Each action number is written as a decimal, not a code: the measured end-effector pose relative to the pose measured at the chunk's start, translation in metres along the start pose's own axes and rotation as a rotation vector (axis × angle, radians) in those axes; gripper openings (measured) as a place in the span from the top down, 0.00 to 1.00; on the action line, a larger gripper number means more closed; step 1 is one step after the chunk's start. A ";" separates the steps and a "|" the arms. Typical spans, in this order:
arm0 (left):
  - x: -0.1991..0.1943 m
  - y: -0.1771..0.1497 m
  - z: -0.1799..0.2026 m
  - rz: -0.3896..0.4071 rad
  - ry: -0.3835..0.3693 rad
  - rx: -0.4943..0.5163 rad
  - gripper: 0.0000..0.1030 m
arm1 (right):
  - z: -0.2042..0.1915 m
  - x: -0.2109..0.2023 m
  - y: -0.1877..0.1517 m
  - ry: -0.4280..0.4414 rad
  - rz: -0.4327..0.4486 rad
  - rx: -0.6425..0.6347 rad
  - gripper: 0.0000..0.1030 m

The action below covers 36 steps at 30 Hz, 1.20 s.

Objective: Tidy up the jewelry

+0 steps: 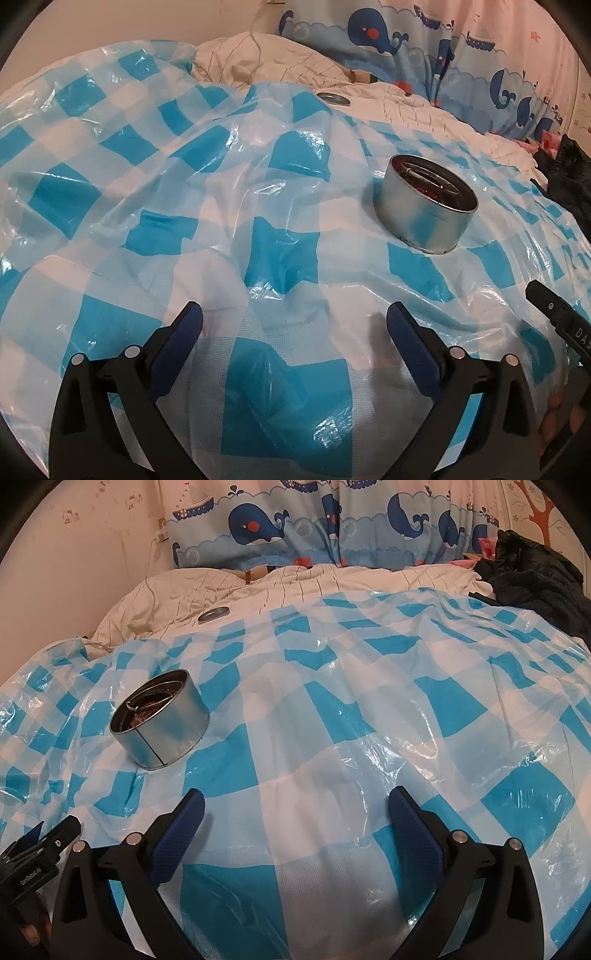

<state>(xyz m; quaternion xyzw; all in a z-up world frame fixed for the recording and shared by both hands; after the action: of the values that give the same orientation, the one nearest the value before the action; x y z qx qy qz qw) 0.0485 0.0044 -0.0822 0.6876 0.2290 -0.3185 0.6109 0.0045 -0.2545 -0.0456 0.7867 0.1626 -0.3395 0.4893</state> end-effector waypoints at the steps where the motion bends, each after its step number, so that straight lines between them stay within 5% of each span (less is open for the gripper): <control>1: 0.000 -0.001 0.001 -0.002 0.004 0.003 0.08 | 0.000 0.000 0.000 -0.002 0.001 -0.002 0.07; 36: 0.002 -0.004 0.004 -0.023 0.040 0.031 0.08 | 0.000 -0.001 0.000 -0.002 0.000 0.000 0.07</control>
<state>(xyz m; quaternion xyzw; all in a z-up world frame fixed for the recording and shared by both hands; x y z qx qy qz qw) 0.0466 0.0005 -0.0862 0.7006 0.2441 -0.3153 0.5917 0.0040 -0.2542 -0.0448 0.7864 0.1621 -0.3400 0.4896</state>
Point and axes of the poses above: each gripper's, at about its wrist camera, not at the fingertips, and x roughly the way its jaws point, z to its right, y to its top, the point moved 5 cm from there along x, roughly the way its jaws point, and after that the axes turned 13 degrees about x, right-handed, at the moved point
